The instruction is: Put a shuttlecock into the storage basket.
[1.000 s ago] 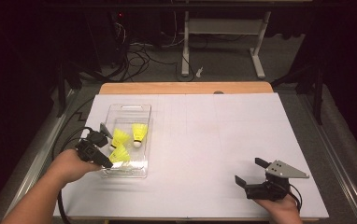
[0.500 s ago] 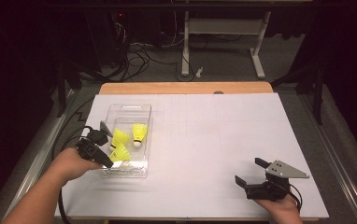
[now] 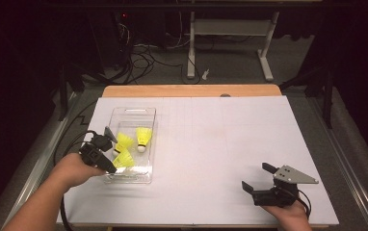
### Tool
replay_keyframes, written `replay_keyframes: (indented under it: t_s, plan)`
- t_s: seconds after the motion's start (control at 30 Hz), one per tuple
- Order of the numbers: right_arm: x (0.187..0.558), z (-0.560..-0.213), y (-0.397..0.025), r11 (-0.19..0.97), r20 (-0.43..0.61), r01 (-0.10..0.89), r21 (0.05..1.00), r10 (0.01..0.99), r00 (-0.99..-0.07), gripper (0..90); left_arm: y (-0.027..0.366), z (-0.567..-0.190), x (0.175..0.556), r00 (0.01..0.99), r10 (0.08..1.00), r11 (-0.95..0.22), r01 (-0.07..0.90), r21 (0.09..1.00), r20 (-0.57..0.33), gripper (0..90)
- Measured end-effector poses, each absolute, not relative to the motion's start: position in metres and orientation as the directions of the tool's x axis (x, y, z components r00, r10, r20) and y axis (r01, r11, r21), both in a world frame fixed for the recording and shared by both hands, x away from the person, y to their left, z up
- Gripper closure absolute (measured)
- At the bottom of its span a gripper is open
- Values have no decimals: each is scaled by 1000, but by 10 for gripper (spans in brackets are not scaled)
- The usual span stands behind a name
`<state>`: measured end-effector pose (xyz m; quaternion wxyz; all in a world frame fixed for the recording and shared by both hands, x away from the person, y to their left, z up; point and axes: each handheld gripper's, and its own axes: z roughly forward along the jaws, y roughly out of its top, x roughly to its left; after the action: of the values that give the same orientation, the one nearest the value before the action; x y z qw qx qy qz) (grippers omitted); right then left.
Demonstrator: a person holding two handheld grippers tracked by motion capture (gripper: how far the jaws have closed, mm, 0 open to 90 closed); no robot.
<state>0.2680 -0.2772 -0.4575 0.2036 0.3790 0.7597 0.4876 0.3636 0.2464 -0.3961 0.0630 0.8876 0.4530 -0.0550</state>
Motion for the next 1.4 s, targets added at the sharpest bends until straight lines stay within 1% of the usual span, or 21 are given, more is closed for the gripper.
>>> replay_keyframes:
  t_s: [0.07, 0.17, 0.2, 0.23, 0.5, 0.8, 1.07, 1.13, 1.4]
  plan:
    - [268, -457, -277, 236, 61, 377, 896, 775, -629, 2, 246, -396, 364, 583, 797, -581, 812, 62, -160, 613]
    - [268, -458, -278, 235, 61, 377, 896, 775, -629, 2, 245, -396, 364, 587, 793, -586, 808, 63, -162, 574]
    - [268, -458, -278, 234, 63, 378, 896, 775, -629, 2, 243, -395, 361, 556, 813, -558, 829, 39, -172, 566]
    - [268, -458, -278, 233, 64, 378, 896, 775, -629, 2, 245, -396, 363, 578, 799, -577, 815, 56, -165, 562]
    - [269, -458, -278, 231, 65, 378, 896, 774, -629, 2, 244, -393, 362, 560, 807, -558, 827, 69, -188, 500]
    - [268, -457, -278, 230, 66, 378, 897, 774, -629, 2, 244, -388, 360, 550, 813, -547, 834, 74, -192, 482]
    - [268, -457, -278, 228, 67, 377, 898, 775, -628, 2, 239, -378, 360, 559, 812, -555, 829, 75, -169, 437]
    - [268, -457, -278, 228, 67, 377, 898, 775, -629, 2, 238, -374, 360, 553, 813, -549, 832, 78, -180, 431]
    - [268, -456, -279, 224, 68, 374, 900, 775, -628, 2, 236, -364, 361, 557, 813, -549, 830, 92, -170, 391]
